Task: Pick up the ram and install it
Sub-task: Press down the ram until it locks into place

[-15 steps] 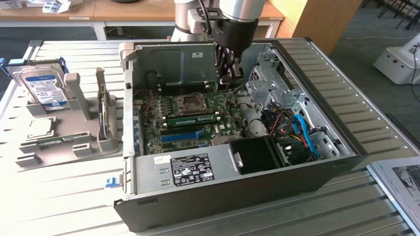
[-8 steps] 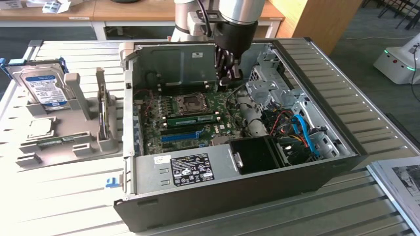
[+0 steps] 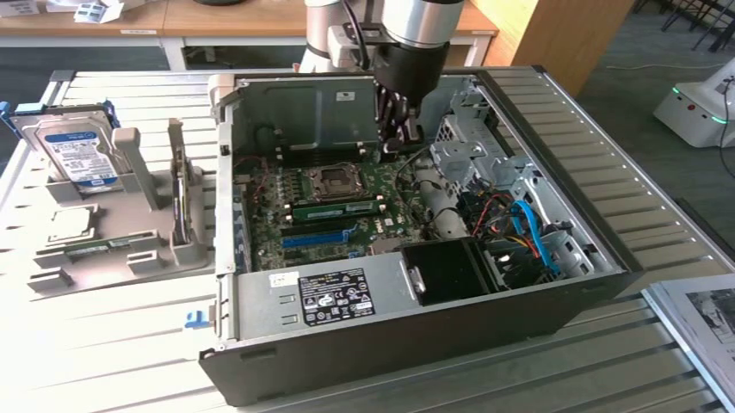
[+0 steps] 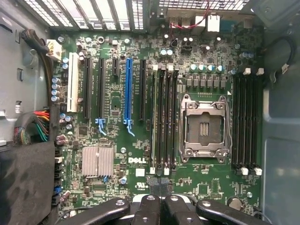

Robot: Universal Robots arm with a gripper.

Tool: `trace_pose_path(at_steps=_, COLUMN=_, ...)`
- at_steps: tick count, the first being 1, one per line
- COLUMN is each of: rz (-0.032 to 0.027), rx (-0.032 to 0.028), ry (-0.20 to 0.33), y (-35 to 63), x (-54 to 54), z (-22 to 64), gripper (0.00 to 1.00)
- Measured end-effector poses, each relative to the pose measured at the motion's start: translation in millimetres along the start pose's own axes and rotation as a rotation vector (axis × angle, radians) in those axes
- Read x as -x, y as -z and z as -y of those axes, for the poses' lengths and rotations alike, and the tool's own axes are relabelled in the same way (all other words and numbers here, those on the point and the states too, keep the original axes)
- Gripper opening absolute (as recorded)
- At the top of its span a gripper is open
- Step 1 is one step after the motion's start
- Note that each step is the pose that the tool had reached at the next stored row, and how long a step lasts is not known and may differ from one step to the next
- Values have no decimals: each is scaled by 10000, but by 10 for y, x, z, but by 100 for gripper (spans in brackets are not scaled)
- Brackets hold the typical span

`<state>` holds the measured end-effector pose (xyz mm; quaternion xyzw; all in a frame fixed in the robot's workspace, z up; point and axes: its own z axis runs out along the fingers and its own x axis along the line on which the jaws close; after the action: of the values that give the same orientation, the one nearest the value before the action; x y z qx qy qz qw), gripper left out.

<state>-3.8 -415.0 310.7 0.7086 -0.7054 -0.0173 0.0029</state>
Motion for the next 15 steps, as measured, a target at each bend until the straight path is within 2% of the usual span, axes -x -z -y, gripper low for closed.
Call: trace_pose_path(at_steps=15, rz=-1, rx=1, ry=0, y=-122, x=-3, z=3, gripper=10)
